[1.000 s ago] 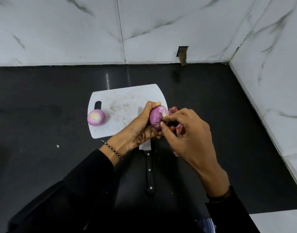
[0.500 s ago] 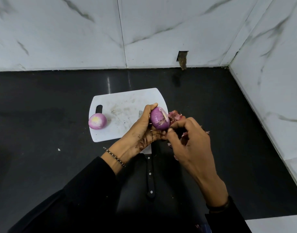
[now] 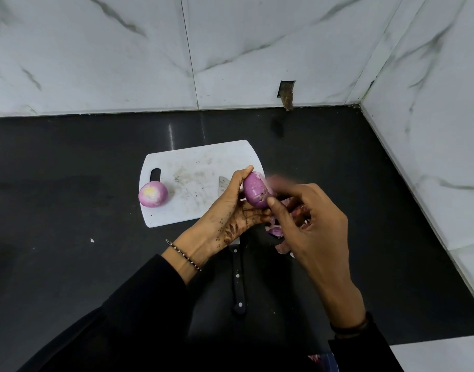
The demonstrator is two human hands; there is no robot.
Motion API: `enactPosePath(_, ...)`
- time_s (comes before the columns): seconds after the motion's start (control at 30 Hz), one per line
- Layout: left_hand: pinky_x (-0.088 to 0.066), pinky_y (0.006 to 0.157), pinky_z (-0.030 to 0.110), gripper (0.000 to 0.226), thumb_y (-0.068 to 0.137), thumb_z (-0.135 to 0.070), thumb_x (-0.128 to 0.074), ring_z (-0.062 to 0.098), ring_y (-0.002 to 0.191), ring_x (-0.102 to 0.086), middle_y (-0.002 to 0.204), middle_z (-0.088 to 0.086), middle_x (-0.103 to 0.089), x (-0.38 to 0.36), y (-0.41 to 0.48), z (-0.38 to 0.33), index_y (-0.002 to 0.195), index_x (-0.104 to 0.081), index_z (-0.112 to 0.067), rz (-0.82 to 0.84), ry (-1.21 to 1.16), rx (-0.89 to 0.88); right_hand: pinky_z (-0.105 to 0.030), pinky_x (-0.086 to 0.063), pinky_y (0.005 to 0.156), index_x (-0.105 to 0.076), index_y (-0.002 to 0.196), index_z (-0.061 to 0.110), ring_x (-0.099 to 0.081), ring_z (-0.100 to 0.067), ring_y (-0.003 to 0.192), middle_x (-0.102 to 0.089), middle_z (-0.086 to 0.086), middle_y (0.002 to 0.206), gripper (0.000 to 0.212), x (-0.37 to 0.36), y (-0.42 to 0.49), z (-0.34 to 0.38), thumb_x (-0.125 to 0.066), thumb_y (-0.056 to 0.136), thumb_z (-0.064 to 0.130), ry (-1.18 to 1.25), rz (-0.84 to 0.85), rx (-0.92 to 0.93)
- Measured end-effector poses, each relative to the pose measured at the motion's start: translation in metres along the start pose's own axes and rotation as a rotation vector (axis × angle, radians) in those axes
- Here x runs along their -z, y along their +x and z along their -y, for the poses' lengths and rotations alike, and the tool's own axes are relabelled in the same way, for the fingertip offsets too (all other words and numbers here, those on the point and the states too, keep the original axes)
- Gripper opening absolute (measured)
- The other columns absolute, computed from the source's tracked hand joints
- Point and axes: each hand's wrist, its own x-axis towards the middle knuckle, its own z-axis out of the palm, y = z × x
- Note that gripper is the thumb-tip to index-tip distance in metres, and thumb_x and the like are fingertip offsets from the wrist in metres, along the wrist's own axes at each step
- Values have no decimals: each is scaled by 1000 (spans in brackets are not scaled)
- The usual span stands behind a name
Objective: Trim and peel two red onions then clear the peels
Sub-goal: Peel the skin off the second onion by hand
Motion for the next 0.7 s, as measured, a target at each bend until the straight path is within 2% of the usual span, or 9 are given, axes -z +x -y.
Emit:
enactPosePath(0.07, -63, 74, 34, 62, 91, -49, -63, 27, 84, -73, 103, 24, -73, -2, -4, 1, 126, -57, 1, 11, -9, -5, -26, -57, 78, -70, 115, 20, -63, -2, 96, -60, 17, 109, 38, -3, 1, 4, -65, 89, 47, -42, -9, 61)
enactPosePath(0.13, -62, 76, 34, 58, 91, -49, -63, 28, 87, -72, 105, 24, -73, -3, -5, 2, 122, -59, 0, 3, -7, -14, -27, -56, 82, -72, 114, 16, -62, -4, 99, -63, 12, 109, 38, -6, 1, 6, -69, 88, 44, -55, -43, 75)
enactPosePath(0.23, -63, 78, 36, 53, 92, -48, -63, 31, 90, -72, 101, 23, -74, -3, -6, 2, 118, -59, -2, -13, -9, -22, -38, -58, 73, -75, 109, 11, -64, -12, 95, -68, 4, 106, 26, -9, -1, 3, -68, 90, 28, -79, -72, 74)
enactPosePath(0.4, -61, 86, 38, 59, 89, -50, -64, 31, 90, -71, 98, 21, -74, 1, -6, 5, 121, -59, -1, -20, 30, -13, -36, -56, 73, -65, 105, 13, -59, -8, 89, -61, 4, 101, 20, -9, 1, 3, -57, 95, 28, -124, -42, -28)
enactPosePath(0.53, -61, 63, 30, 67, 90, -51, -62, 22, 68, -71, 95, 20, -73, 3, -8, 7, 129, -56, 3, 10, 2, 9, -16, -44, 65, -51, 100, 22, -56, 1, 82, -51, 17, 88, 7, -2, 0, 1, -47, 101, 28, -159, -75, -110)
enactPosePath(0.57, -60, 60, 29, 68, 91, -51, -61, 21, 65, -70, 96, 20, -72, 4, -8, 7, 131, -56, 4, 19, -8, 12, -15, -41, 62, -49, 99, 22, -55, 2, 80, -50, 18, 84, 9, -1, 0, 1, -44, 103, 28, -167, -68, -131)
enactPosePath(0.63, -58, 57, 27, 70, 92, -50, -59, 19, 61, -68, 96, 19, -71, 3, -9, 8, 133, -55, 6, 35, -25, 20, -19, -39, 56, -47, 92, 23, -54, -3, 69, -50, 12, 75, 19, 0, -2, 0, -39, 107, 32, -192, -43, -154)
enactPosePath(0.7, -57, 55, 27, 69, 92, -49, -58, 19, 59, -68, 93, 19, -70, 2, -9, 10, 131, -56, 8, 47, -38, 27, -28, -44, 55, -49, 89, 26, -59, -7, 64, -54, 7, 74, 20, 0, -5, -4, -44, 106, 33, -188, -26, -139)
